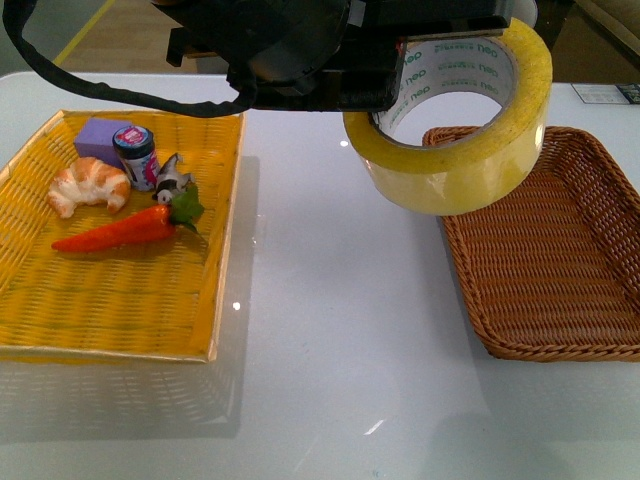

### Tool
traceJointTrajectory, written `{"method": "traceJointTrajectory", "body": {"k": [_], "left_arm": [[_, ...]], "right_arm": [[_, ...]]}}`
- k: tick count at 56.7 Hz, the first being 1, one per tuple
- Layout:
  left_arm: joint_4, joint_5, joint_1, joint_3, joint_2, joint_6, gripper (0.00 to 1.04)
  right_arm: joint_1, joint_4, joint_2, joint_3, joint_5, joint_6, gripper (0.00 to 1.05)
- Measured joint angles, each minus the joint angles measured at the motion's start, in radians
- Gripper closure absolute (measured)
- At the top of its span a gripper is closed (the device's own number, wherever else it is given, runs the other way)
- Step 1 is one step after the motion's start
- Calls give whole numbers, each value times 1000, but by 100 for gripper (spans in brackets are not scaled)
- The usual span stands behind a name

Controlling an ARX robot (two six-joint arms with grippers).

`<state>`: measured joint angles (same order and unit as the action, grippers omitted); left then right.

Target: Move tape to another basket

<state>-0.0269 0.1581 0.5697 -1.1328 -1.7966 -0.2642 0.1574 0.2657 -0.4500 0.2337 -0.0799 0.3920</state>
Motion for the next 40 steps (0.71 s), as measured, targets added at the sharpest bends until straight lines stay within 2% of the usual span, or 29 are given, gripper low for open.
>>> {"method": "traceJointTrajectory", "body": {"k": [5, 9, 22, 30, 40], "left_arm": [[-2, -1, 1, 0, 0, 0, 90], [-6, -2, 1, 0, 2, 0, 90], [-15, -1, 1, 0, 2, 0, 90], [-20, 1, 3, 0, 3, 0, 90], [-24, 6, 3, 0, 3, -3, 90]], "right_arm": [[49, -112, -108, 24, 50, 99, 9], [79, -257, -214, 29, 128, 187, 9], [111, -652, -538, 29, 253, 321, 9], [124, -793, -689, 30, 285, 351, 9], [142, -892, -793, 48, 314, 358, 9]]}}
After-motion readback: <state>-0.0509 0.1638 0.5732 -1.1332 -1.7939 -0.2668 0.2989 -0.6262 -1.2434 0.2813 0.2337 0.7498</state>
